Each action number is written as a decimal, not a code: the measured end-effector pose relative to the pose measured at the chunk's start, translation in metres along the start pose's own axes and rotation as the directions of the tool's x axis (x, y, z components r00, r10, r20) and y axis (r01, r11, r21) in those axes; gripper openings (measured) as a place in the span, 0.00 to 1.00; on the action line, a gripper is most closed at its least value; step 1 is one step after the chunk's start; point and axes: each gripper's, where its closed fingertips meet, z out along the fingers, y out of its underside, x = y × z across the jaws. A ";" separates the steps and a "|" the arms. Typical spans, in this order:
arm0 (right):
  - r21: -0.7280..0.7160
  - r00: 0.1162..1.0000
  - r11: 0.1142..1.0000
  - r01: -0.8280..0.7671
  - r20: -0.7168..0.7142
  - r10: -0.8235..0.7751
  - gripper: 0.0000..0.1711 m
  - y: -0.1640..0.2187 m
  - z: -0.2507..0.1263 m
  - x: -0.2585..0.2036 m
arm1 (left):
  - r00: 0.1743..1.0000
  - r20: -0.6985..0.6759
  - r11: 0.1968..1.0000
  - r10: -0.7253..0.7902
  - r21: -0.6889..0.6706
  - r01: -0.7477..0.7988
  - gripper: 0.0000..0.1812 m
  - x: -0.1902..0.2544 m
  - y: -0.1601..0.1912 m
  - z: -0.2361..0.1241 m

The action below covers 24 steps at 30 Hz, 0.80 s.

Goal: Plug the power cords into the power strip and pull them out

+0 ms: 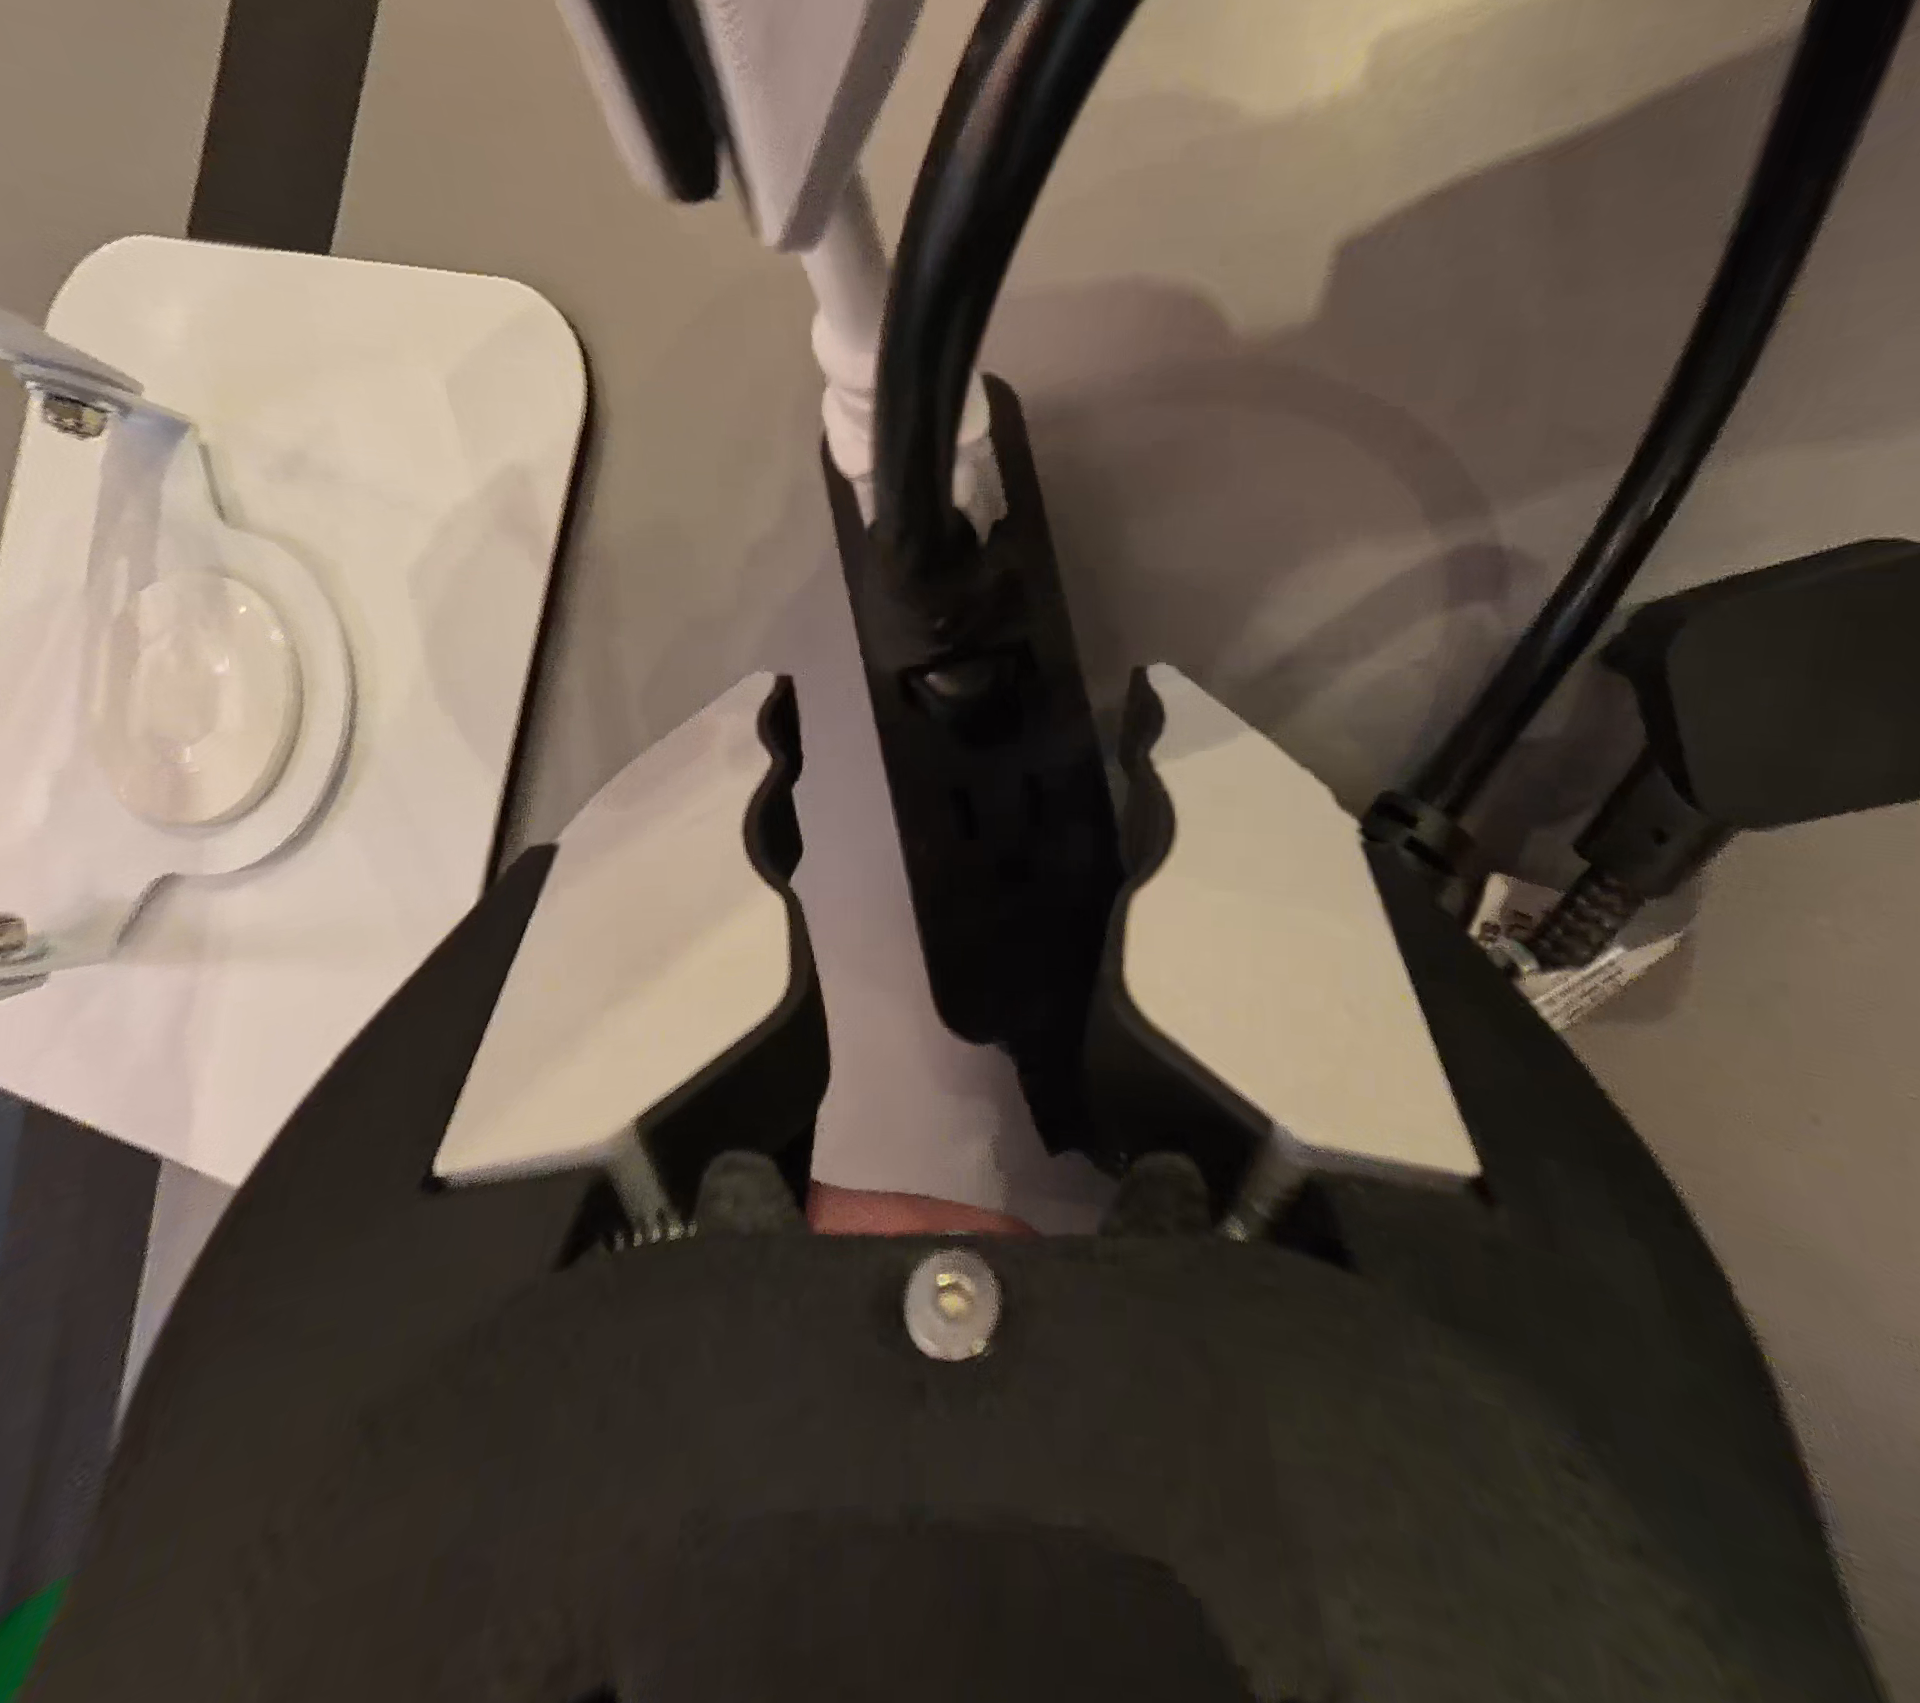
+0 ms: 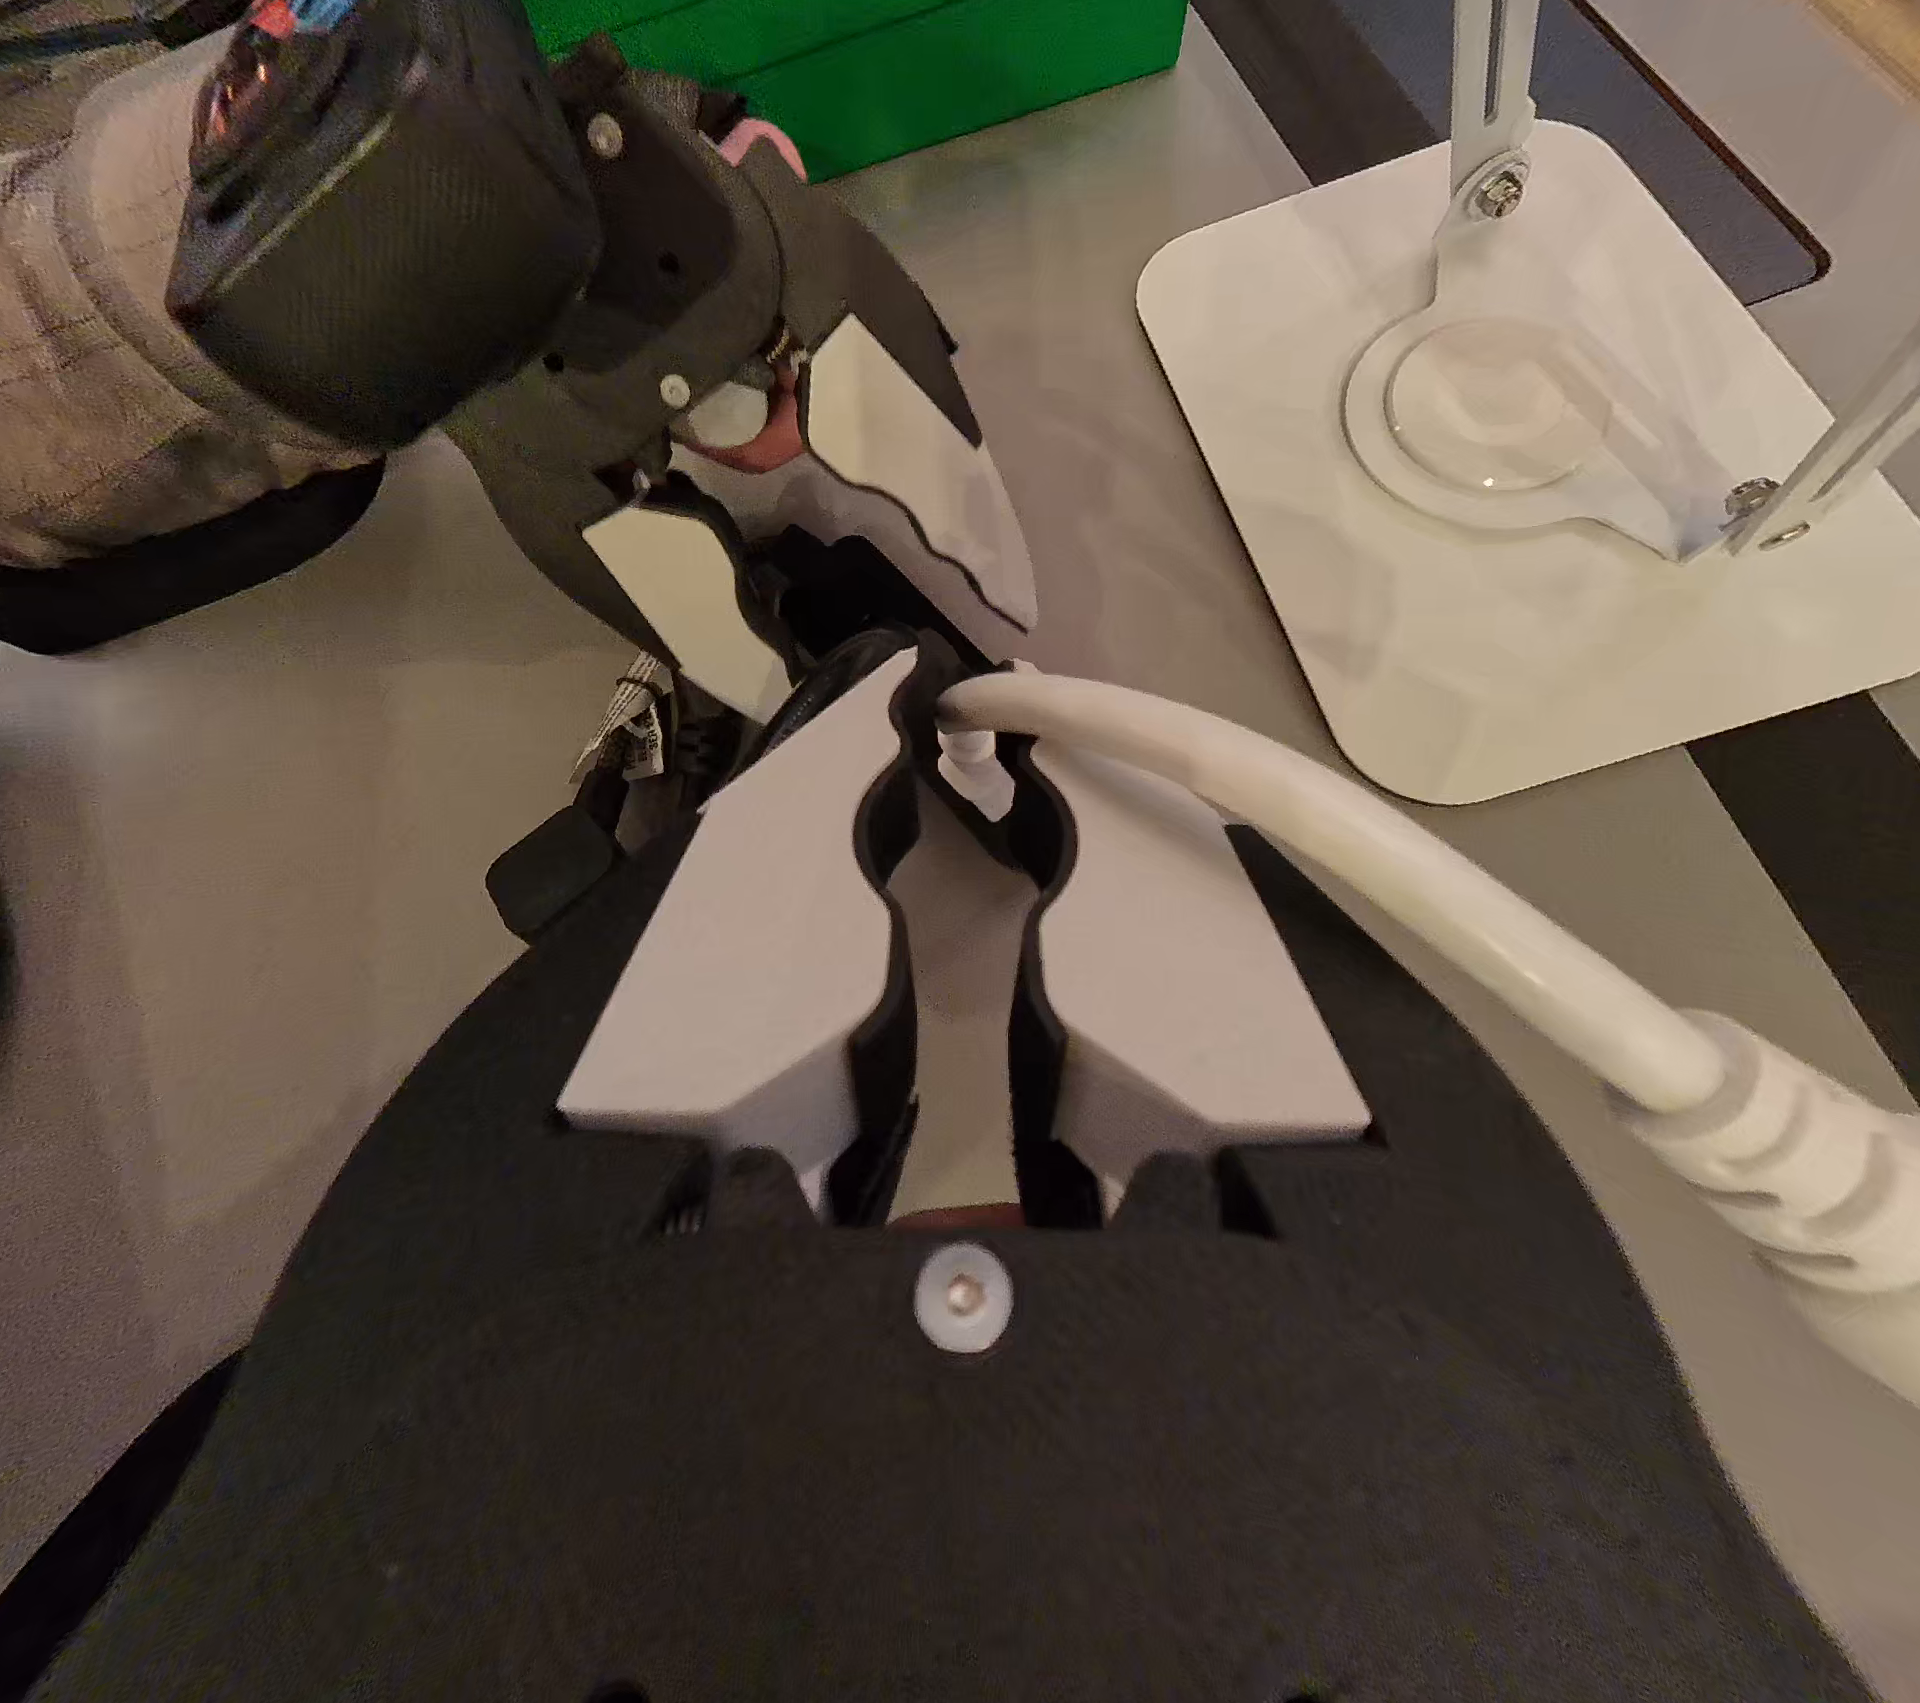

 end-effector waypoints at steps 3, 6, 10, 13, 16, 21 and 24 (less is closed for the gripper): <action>0.004 1.000 1.000 -0.003 -0.001 0.003 0.05 -0.001 0.001 0.001 | 1.000 0.001 1.000 -0.010 0.010 0.010 0.23 0.001 -0.003 0.006; -0.002 1.000 1.000 0.007 -0.005 -0.007 0.04 0.000 0.000 0.000 | 1.000 -0.002 1.000 -0.005 0.013 0.005 0.22 0.001 -0.004 0.006; -0.030 0.995 0.995 0.091 -0.036 -0.092 0.09 0.005 0.000 0.002 | 1.000 -0.017 0.999 -0.013 0.029 0.013 0.22 0.002 -0.004 0.006; -0.038 0.989 0.989 0.142 -0.035 -0.143 0.14 0.008 -0.004 0.002 | 0.999 -0.051 0.999 -0.018 0.049 0.021 0.22 0.003 -0.003 0.005; -0.095 0.979 0.974 0.205 0.014 -0.205 0.14 0.025 -0.005 -0.005 | 0.992 -0.121 0.997 -0.025 0.068 0.033 0.22 0.010 0.000 0.002; -0.182 0.950 0.932 0.314 0.069 -0.306 0.15 0.041 0.015 -0.017 | 0.985 -0.175 0.996 -0.006 0.086 0.021 0.22 0.018 0.001 0.000; -0.234 0.935 0.905 0.354 0.061 -0.350 0.15 0.046 0.028 -0.016 | 0.978 -0.209 0.995 0.014 0.100 0.007 0.22 0.023 0.001 -0.002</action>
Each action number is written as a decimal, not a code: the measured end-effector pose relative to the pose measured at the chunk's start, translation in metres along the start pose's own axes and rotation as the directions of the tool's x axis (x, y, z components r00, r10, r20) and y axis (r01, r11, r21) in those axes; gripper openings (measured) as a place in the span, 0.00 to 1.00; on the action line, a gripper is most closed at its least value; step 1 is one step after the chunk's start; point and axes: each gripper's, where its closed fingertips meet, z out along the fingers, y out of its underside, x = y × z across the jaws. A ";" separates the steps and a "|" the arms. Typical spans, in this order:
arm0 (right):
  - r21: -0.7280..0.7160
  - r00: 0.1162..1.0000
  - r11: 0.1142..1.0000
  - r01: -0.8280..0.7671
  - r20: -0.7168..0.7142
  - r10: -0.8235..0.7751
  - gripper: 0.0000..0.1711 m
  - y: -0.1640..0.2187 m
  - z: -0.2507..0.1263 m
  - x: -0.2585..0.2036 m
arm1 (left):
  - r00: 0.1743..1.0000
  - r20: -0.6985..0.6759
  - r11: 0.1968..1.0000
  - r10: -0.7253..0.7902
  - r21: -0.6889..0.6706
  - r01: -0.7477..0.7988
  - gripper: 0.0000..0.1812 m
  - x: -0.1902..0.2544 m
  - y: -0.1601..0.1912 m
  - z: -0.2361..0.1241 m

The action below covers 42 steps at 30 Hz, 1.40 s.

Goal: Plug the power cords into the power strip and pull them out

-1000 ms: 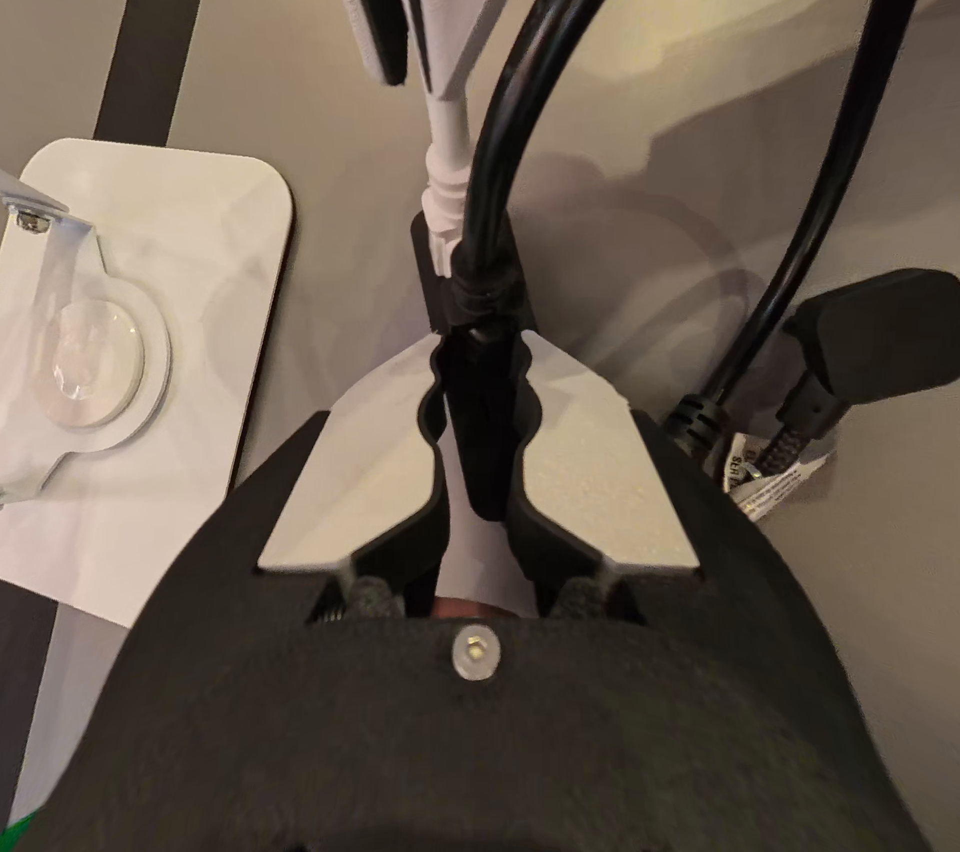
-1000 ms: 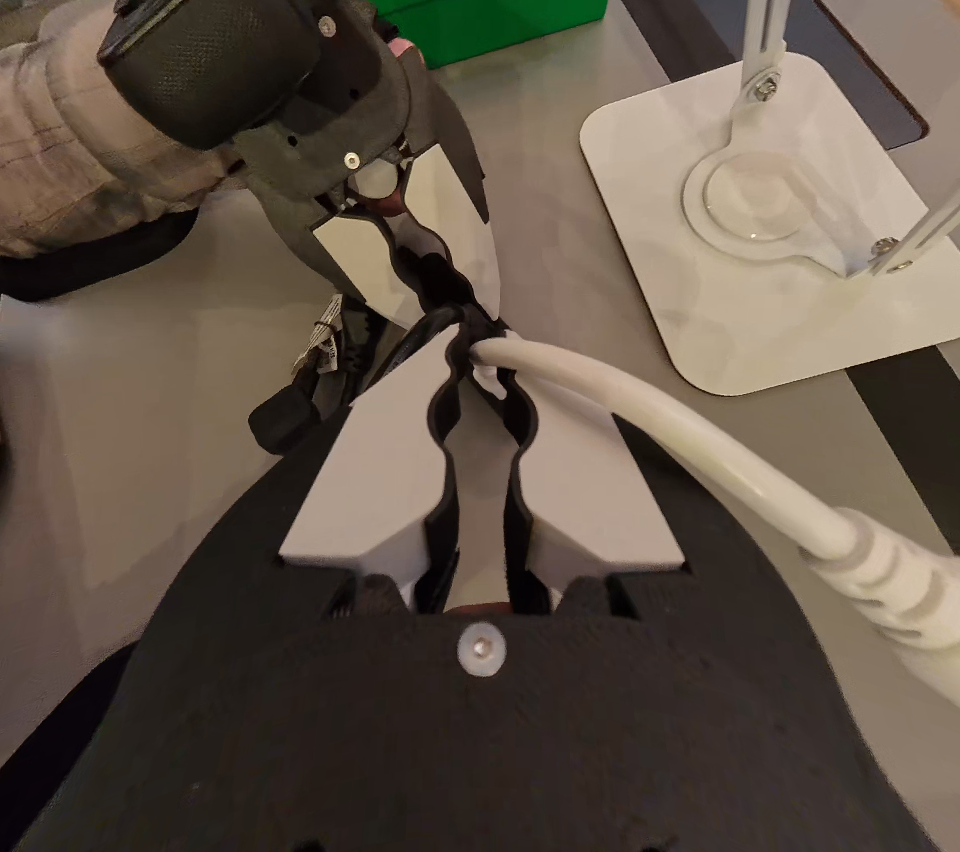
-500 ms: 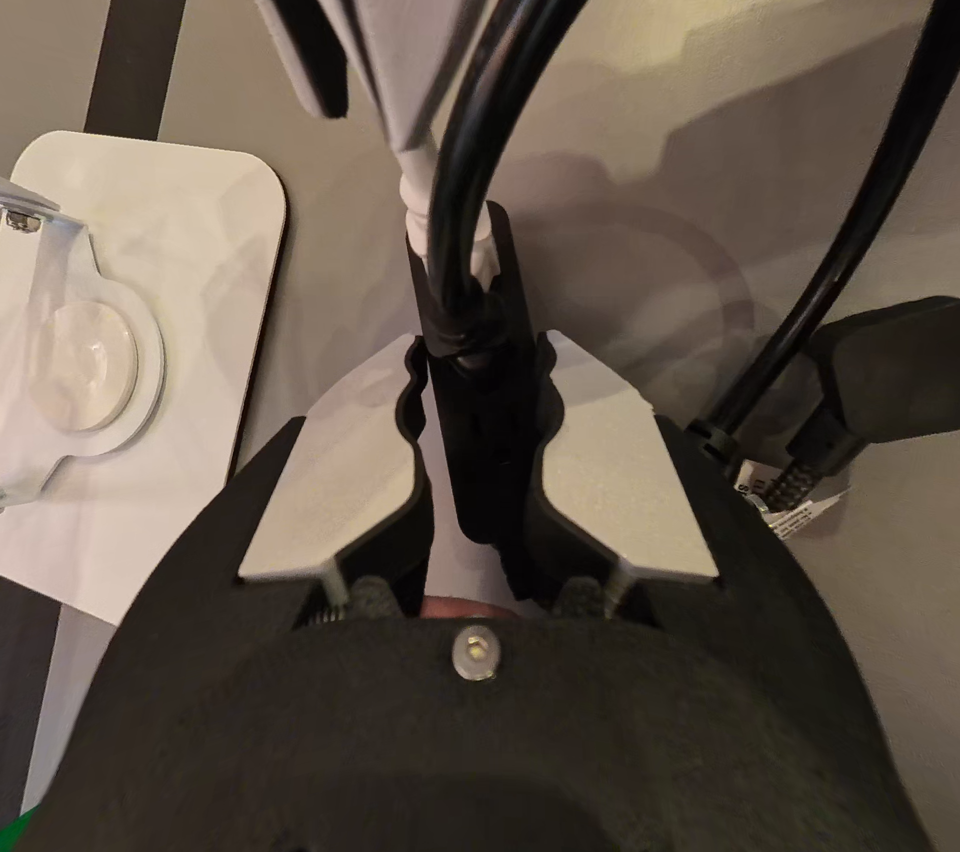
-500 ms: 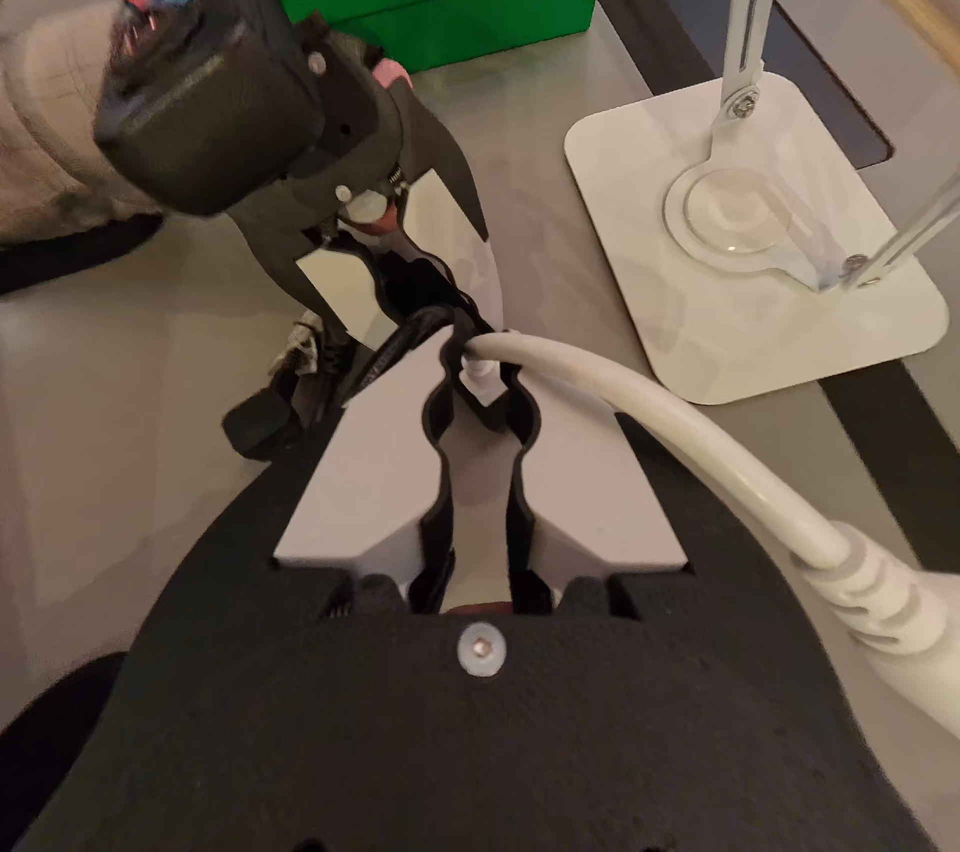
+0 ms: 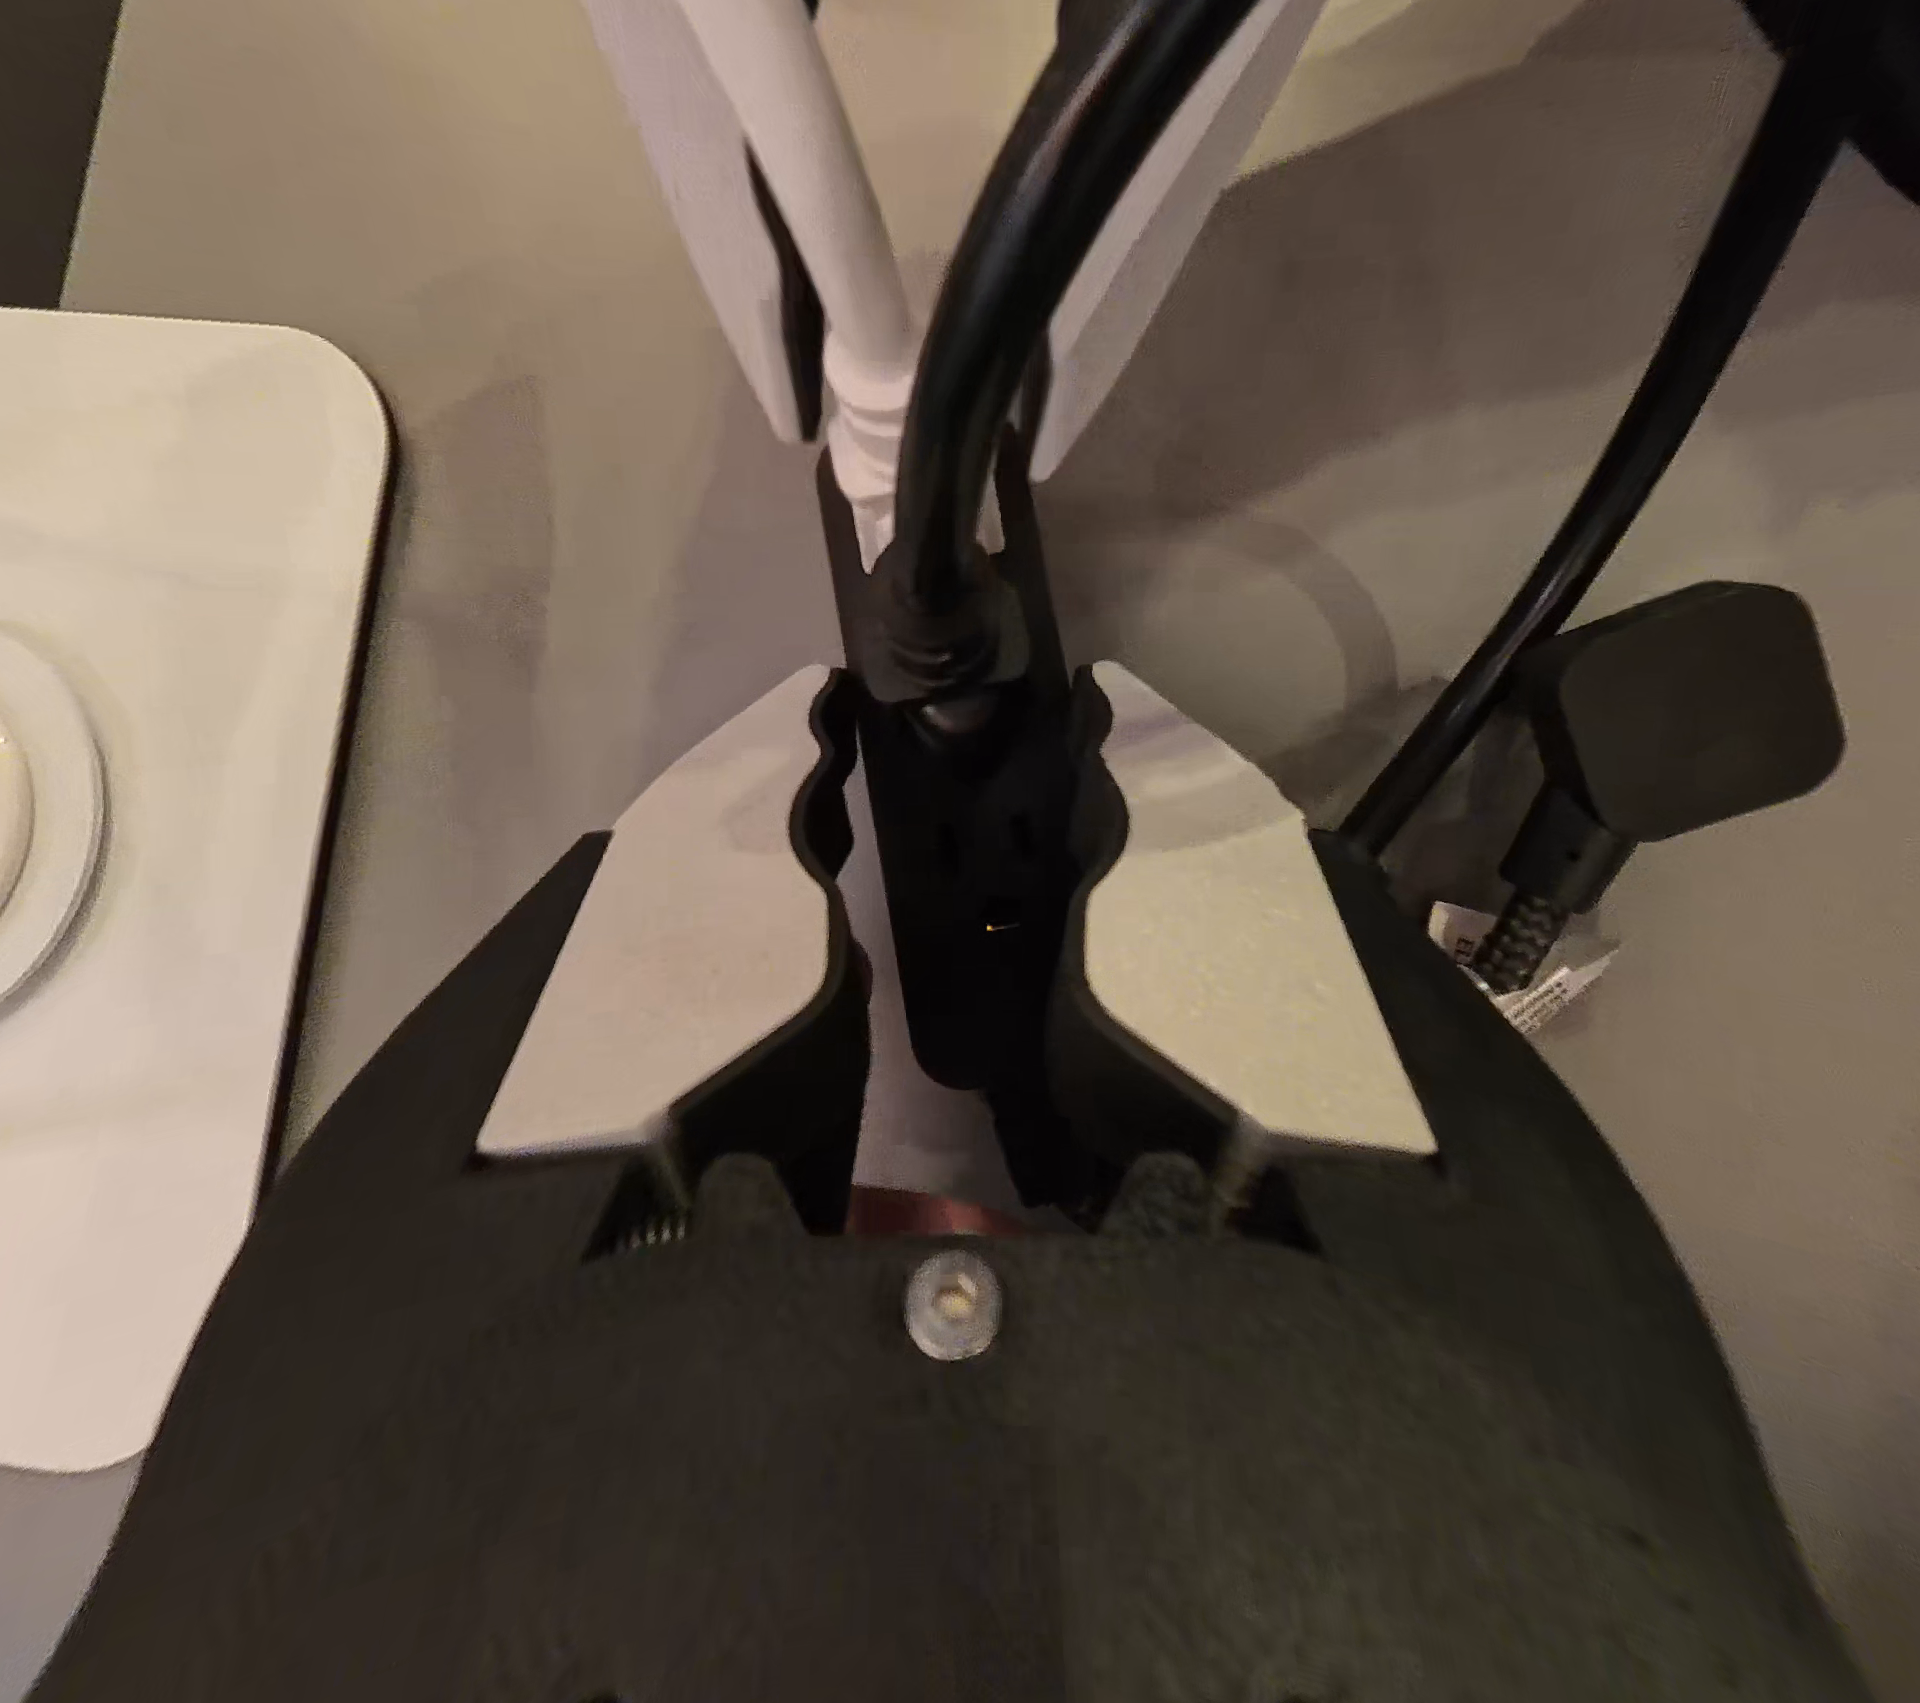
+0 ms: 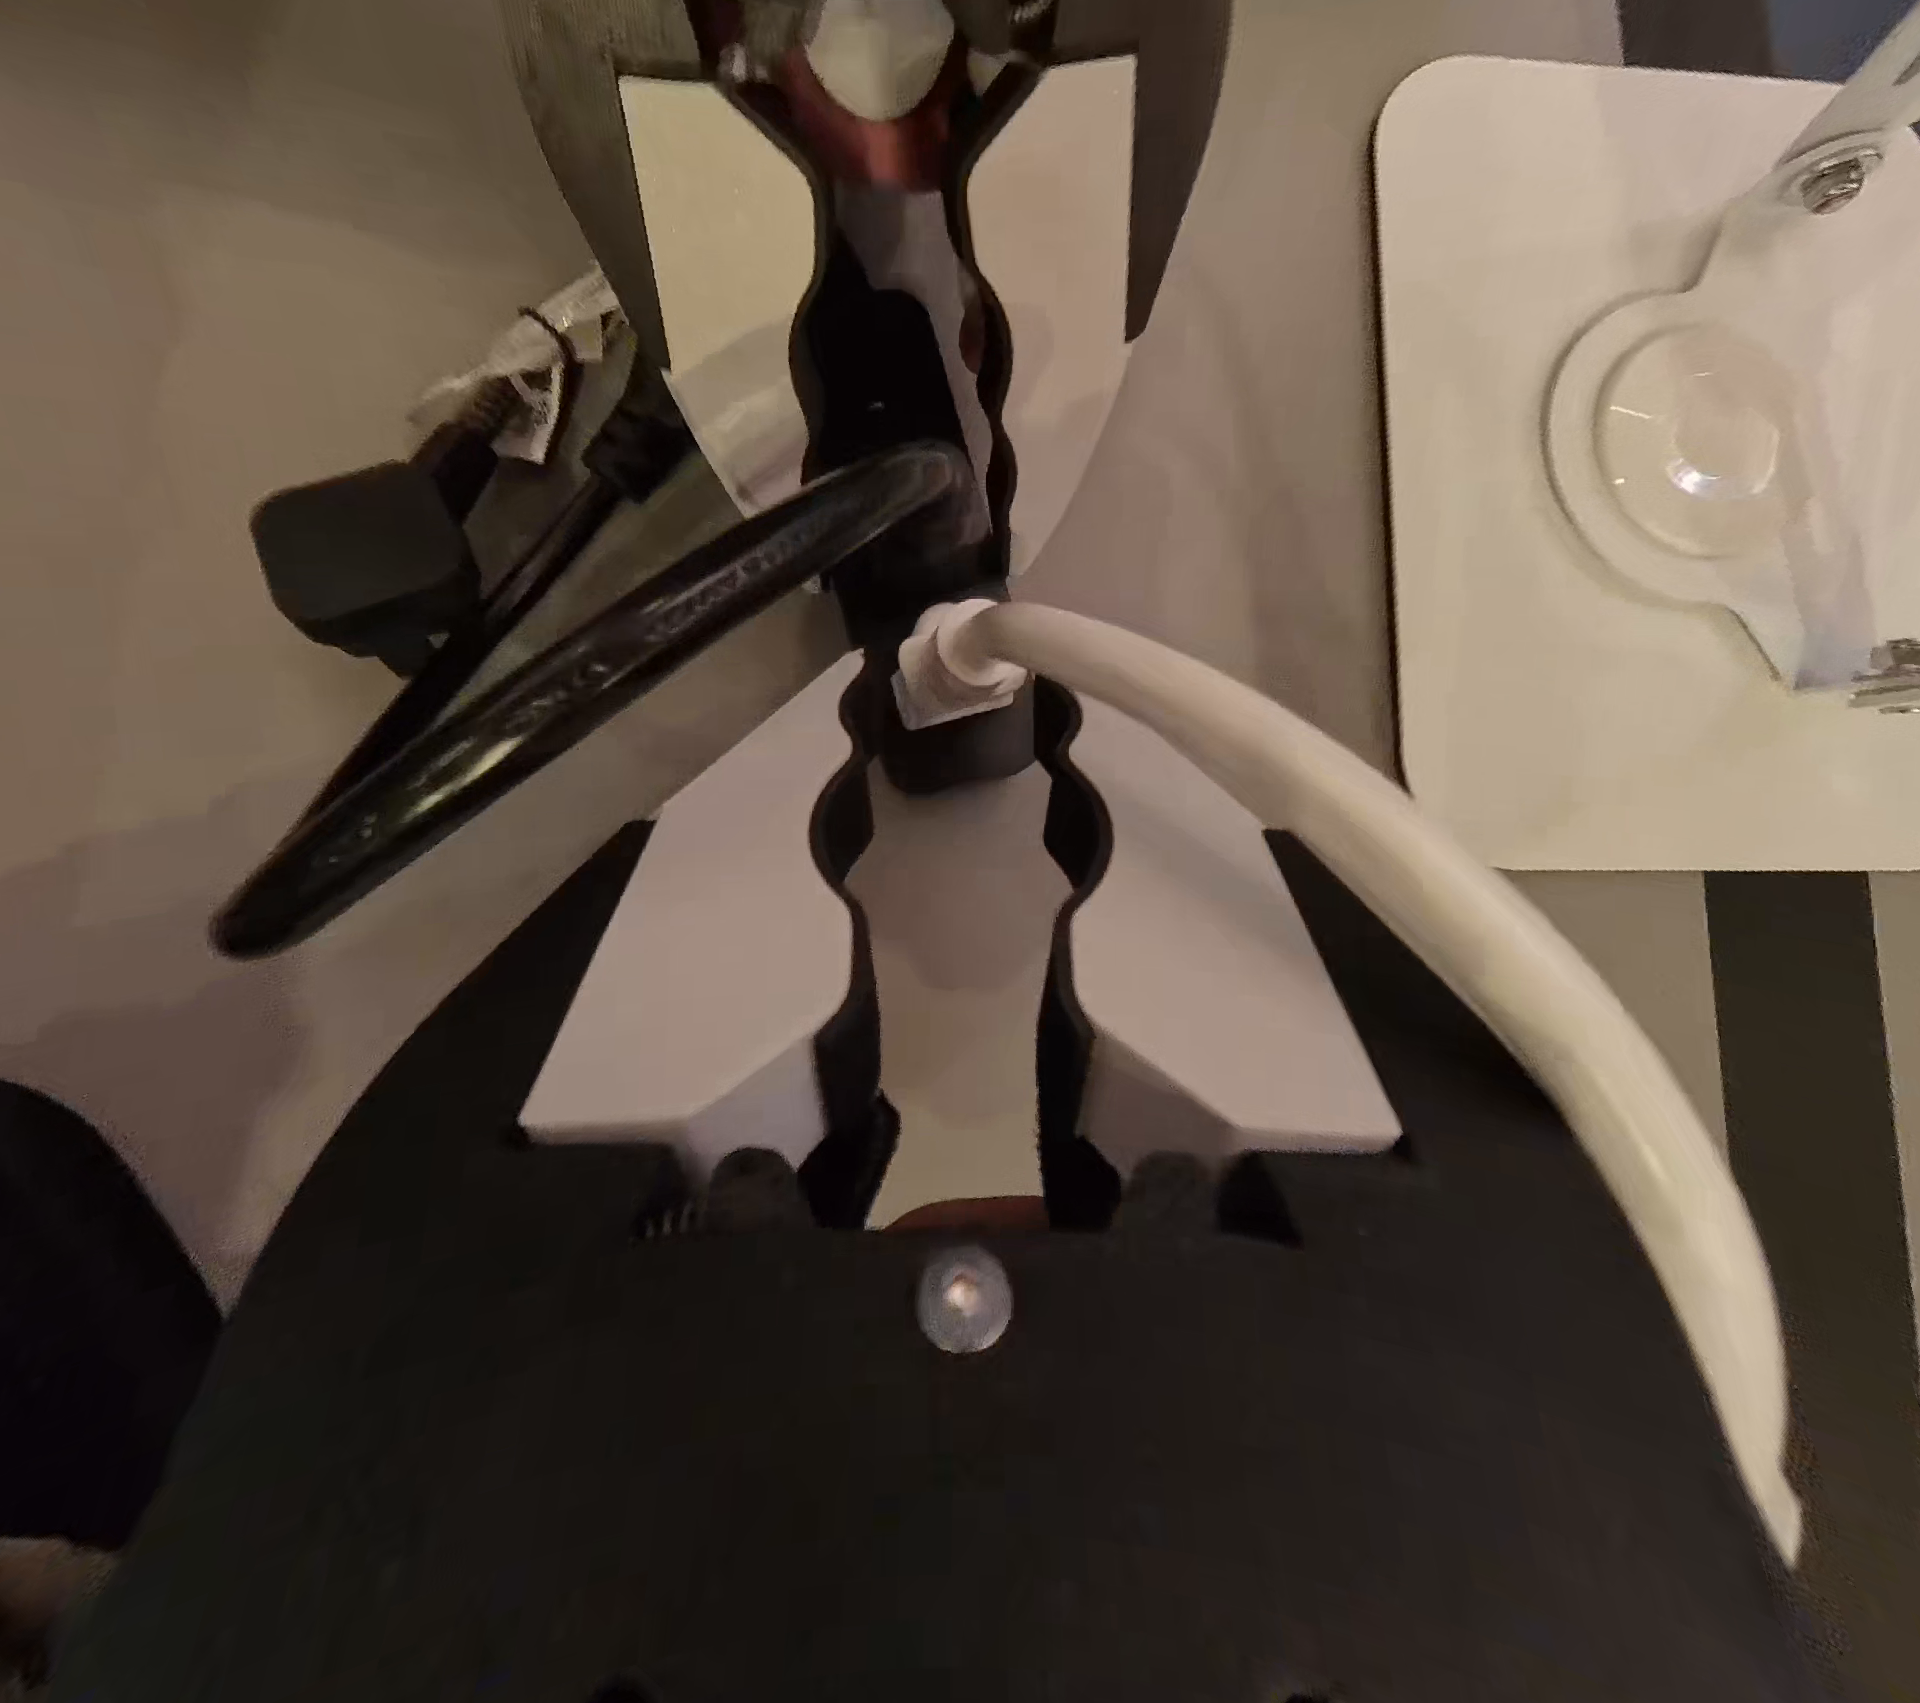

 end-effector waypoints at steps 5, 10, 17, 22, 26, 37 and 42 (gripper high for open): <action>-0.081 0.997 0.994 0.075 0.008 -0.075 0.16 0.005 0.012 -0.008 | 0.999 -0.038 1.000 0.013 0.010 -0.013 0.21 0.007 0.000 0.000; -0.132 0.992 0.984 0.117 0.058 -0.110 0.16 0.009 0.022 -0.020 | 0.995 -0.092 0.999 0.044 0.021 -0.042 0.22 0.018 -0.001 0.000; -0.185 0.980 0.972 0.146 0.160 -0.116 0.13 0.013 0.020 -0.043 | 0.982 -0.171 0.996 0.083 0.036 -0.078 0.21 0.036 -0.002 0.000; -0.250 0.977 0.957 0.143 0.188 -0.097 0.14 0.017 0.017 -0.053 | 0.973 -0.205 0.994 0.106 0.041 -0.100 0.21 0.044 -0.004 0.001; -0.266 0.978 0.953 0.146 0.185 -0.098 0.13 0.018 0.016 -0.054 | 0.972 -0.204 0.993 0.114 0.050 -0.106 0.22 0.045 -0.005 0.001; -0.232 0.979 0.967 0.106 0.192 -0.062 0.13 0.018 0.016 -0.050 | 0.978 -0.197 0.997 0.076 -0.012 -0.080 0.23 0.041 0.006 -0.004; -0.234 0.981 0.966 0.109 0.180 -0.067 0.13 0.019 0.016 -0.048 | 0.978 -0.192 0.996 0.084 -0.009 -0.088 0.22 0.041 0.006 -0.003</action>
